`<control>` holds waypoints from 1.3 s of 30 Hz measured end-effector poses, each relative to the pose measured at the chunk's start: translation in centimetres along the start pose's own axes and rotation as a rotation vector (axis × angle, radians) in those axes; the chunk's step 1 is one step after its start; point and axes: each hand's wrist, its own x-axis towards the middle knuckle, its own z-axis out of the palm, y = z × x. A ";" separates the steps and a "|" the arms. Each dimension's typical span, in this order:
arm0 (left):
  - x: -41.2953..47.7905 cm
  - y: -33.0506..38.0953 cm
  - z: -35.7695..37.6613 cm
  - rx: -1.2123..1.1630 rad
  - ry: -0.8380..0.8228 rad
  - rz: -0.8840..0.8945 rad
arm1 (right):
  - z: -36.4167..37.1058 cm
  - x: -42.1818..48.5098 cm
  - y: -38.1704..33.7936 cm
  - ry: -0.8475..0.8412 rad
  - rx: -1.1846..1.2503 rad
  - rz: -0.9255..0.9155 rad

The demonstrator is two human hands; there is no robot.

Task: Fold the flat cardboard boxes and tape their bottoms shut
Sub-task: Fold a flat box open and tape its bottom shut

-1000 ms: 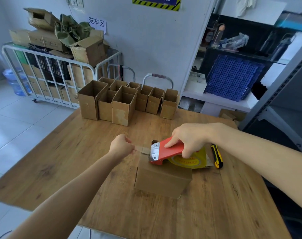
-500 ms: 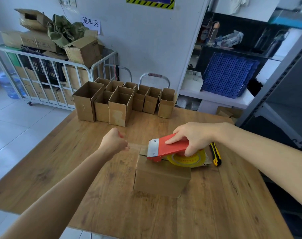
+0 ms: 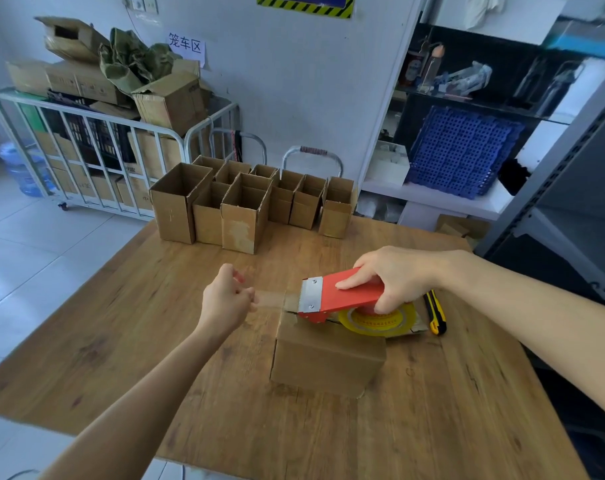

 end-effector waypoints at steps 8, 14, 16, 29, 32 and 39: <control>1.4 0.1 0.3 -0.001 -0.055 -0.030 | -0.7 -0.1 -0.2 -0.020 0.000 0.022; 0.7 -1.9 1.3 -0.028 -0.090 -0.119 | -0.8 0.7 -2.0 -0.081 -0.067 0.035; 0.8 -2.0 1.4 -0.054 -0.088 -0.142 | -0.9 1.0 -2.5 -0.094 -0.084 0.043; 2.3 -1.2 1.4 -0.064 -0.045 -0.069 | -0.5 1.2 -2.8 -0.067 -0.087 0.058; 2.6 -2.6 2.6 -0.088 -0.083 -0.172 | -0.5 1.7 -3.3 -0.070 -0.088 0.061; 1.3 -5.2 7.2 -0.340 -0.145 -0.420 | -0.4 1.9 -3.2 -0.049 -0.073 0.070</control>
